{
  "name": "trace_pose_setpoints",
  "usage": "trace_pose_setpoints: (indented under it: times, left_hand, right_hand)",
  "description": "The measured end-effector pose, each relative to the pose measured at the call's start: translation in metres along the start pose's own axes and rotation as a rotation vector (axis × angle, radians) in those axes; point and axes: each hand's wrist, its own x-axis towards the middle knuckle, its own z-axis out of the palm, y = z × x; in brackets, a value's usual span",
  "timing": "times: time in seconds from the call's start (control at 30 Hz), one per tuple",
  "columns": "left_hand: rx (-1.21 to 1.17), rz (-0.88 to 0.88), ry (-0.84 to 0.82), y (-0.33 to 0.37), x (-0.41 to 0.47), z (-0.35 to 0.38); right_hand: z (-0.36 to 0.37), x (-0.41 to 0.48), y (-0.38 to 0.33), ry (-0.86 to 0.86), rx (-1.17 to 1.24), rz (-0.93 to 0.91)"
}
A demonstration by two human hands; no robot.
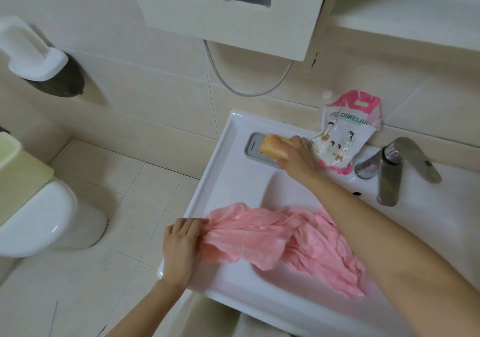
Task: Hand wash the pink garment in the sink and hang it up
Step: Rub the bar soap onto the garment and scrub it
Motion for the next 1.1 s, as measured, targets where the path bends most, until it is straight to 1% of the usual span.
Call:
trace_pose_setpoints:
  times: [0.03, 0.07, 0.13, 0.2, 0.23, 0.27, 0.3, 0.33, 0.37, 0.4, 0.43, 0.47, 0.5, 0.53, 0.57, 0.6, 0.63, 0.67, 0.7, 0.77, 0.83, 0.87, 0.9, 1.0, 1.03, 1.07, 1.1]
  left_hand:
    - [-0.035, -0.042, -0.009, 0.003, 0.001, -0.002]
    - [-0.073, -0.119, -0.013, 0.008, 0.003, -0.006]
    - [-0.183, -0.342, -0.002, 0.022, 0.014, -0.018]
    - [-0.356, -0.514, 0.037, 0.034, 0.03, -0.03]
    - [-0.427, -0.56, 0.071, 0.036, 0.038, -0.035]
    - [-0.474, -0.598, 0.107, 0.036, 0.046, -0.039]
    - [-0.491, -0.638, 0.132, 0.033, 0.052, -0.041]
    - [-0.472, -0.681, 0.134, 0.027, 0.057, -0.041]
    - [-0.418, -0.722, 0.11, 0.018, 0.059, -0.038]
    - [-0.34, -0.743, 0.069, 0.009, 0.058, -0.035]
    - [-0.257, -0.727, 0.043, 0.001, 0.056, -0.033]
    - [-0.184, -0.643, 0.037, -0.007, 0.053, -0.031]
    - [-0.12, -0.469, 0.036, -0.014, 0.05, -0.028]
    - [-0.061, -0.244, 0.013, -0.02, 0.047, -0.026]
    - [-0.012, -0.017, -0.038, -0.026, 0.043, -0.024]
    - [0.033, 0.173, -0.121, -0.03, 0.039, -0.024]
    - [0.072, 0.321, -0.209, -0.034, 0.035, -0.024]
    - [0.11, 0.427, -0.291, -0.036, 0.031, -0.026]
    - [0.159, 0.502, -0.342, -0.039, 0.025, -0.024]
    - [0.246, 0.58, -0.403, -0.039, 0.013, -0.022]
    - [0.255, 0.603, -0.421, -0.039, 0.005, -0.018]
    - [0.249, 0.585, -0.435, -0.038, 0.002, -0.015]
    - [0.253, 0.556, -0.453, -0.037, 0.001, -0.012]
    - [0.305, 0.491, -0.502, -0.028, 0.001, 0.001]
    - [0.317, 0.466, -0.504, -0.024, 0.001, 0.005]
    - [0.318, 0.446, -0.506, -0.02, 0.002, 0.008]
    - [0.313, 0.434, -0.49, -0.016, 0.004, 0.011]
  right_hand:
    - [0.006, 0.007, 0.001, -0.022, 0.008, -0.002]
    - [0.009, 0.01, 0.002, -0.038, 0.023, 0.003]
    - [0.013, 0.011, 0.003, -0.04, 0.061, -0.005]
    - [0.01, 0.004, 0.0, 0.056, 0.075, -0.033]
    - [0.005, -0.005, -0.006, 0.136, 0.105, -0.066]
    - [0.003, -0.015, -0.013, 0.17, 0.188, -0.113]
    - [0.0, -0.029, -0.022, 0.116, 0.321, -0.163]
    - [-0.001, -0.047, -0.032, -0.046, 0.461, -0.177]
    - [0.002, -0.066, -0.04, -0.253, 0.516, -0.158]
    - [0.007, -0.084, -0.044, -0.421, 0.463, -0.148]
    - [0.014, -0.1, -0.045, -0.501, 0.328, -0.134]
    - [0.025, -0.115, -0.042, -0.509, 0.227, -0.109]
    - [0.033, -0.128, -0.041, -0.474, 0.185, -0.083]
    - [0.039, -0.139, -0.042, -0.449, 0.182, -0.045]
    - [0.042, -0.148, -0.047, -0.436, 0.225, 0.008]
    - [0.045, -0.154, -0.051, -0.448, 0.308, 0.096]
    - [0.047, -0.158, -0.053, -0.488, 0.392, 0.178]
    - [0.045, -0.159, -0.055, -0.544, 0.435, 0.245]
    - [0.045, -0.159, -0.052, -0.579, 0.448, 0.272]
    - [0.039, -0.152, -0.05, -0.589, 0.498, 0.254]
    - [0.032, -0.144, -0.05, -0.559, 0.62, 0.264]
    - [0.031, -0.142, -0.052, -0.535, 0.713, 0.297]
    - [0.032, -0.14, -0.053, -0.492, 0.839, 0.349]
    - [0.025, -0.141, -0.056, -0.308, 1.353, 0.559]
    - [0.025, -0.142, -0.057, -0.28, 1.428, 0.57]
    - [0.025, -0.144, -0.064, -0.285, 1.496, 0.539]
    - [0.028, -0.146, -0.076, -0.29, 1.494, 0.472]
